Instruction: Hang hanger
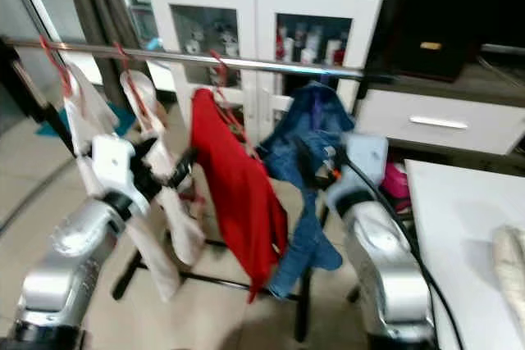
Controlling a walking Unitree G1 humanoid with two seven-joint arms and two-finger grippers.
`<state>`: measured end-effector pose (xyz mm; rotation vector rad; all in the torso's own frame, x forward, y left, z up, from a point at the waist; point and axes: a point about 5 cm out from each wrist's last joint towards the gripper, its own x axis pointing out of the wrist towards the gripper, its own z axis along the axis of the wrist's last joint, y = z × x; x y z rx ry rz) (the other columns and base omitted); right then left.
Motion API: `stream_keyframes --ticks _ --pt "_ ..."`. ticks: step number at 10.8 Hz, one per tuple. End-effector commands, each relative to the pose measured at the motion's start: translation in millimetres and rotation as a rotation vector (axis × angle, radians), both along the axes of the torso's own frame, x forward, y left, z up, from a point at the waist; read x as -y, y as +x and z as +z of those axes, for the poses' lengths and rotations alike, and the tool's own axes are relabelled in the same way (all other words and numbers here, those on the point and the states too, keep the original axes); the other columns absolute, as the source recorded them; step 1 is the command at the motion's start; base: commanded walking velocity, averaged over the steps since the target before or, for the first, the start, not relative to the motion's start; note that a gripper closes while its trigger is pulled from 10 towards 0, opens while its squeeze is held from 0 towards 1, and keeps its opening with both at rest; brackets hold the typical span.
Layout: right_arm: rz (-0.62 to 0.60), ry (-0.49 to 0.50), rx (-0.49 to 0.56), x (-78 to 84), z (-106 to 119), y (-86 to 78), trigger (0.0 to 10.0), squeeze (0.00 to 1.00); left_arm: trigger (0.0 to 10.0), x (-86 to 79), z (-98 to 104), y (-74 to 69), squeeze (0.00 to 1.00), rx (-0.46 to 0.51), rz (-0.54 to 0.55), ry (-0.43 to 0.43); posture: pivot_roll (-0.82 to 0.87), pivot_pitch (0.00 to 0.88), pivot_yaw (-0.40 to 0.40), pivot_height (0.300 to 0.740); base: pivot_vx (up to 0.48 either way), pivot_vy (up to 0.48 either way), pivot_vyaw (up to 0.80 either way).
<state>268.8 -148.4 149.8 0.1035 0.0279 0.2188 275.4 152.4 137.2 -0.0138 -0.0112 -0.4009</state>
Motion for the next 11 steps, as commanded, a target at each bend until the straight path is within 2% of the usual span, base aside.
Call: stream_keyframes --ticks 1,2,4,6,8,9,11 --pt "0.062 -0.007 -0.052 -11.1 -5 7.1 10.0 1.00 10.0 -8.5 1 -1.2 0.66 -0.018 -0.006 0.010 0.03 0.000 0.061 0.740 0.000 0.000 0.00" --pt "0.076 -0.052 -0.115 -13.7 -11 18.3 10.0 1.00 10.0 -7.0 1 -2.7 0.66 -0.030 -0.076 0.029 0.04 0.000 0.065 0.740 0.000 0.000 0.00" --pt "0.035 -0.106 -0.139 -11.7 -7 31.4 10.0 1.00 10.0 -2.9 -2 -6.0 0.66 -0.052 -0.157 0.054 0.02 0.000 0.062 0.740 0.000 0.000 0.00" --pt "-0.016 -0.143 -0.091 -5.2 4 44.0 10.0 1.00 10.0 -4.2 -6 -13.4 0.65 -0.087 -0.225 0.065 0.02 0.000 0.056 0.740 0.000 0.000 0.00" --pt "-0.008 -0.144 -0.051 -6.0 15 53.7 10.0 1.00 10.0 -13.1 -14 -20.5 0.65 -0.140 -0.240 0.084 0.02 0.000 0.048 0.740 0.000 0.000 0.00" --pt "-0.018 -0.144 -0.051 -7.0 17 65.0 10.0 1.00 10.0 -16.9 -16 -24.2 0.65 -0.140 -0.258 0.102 0.03 0.000 0.041 0.740 0.000 0.000 0.00" --pt "-0.061 -0.127 -0.053 -6.5 20 84.5 10.0 1.00 10.0 -14.3 -8 -24.3 0.65 -0.095 -0.279 0.102 0.04 0.000 0.038 0.740 0.000 0.000 0.00"
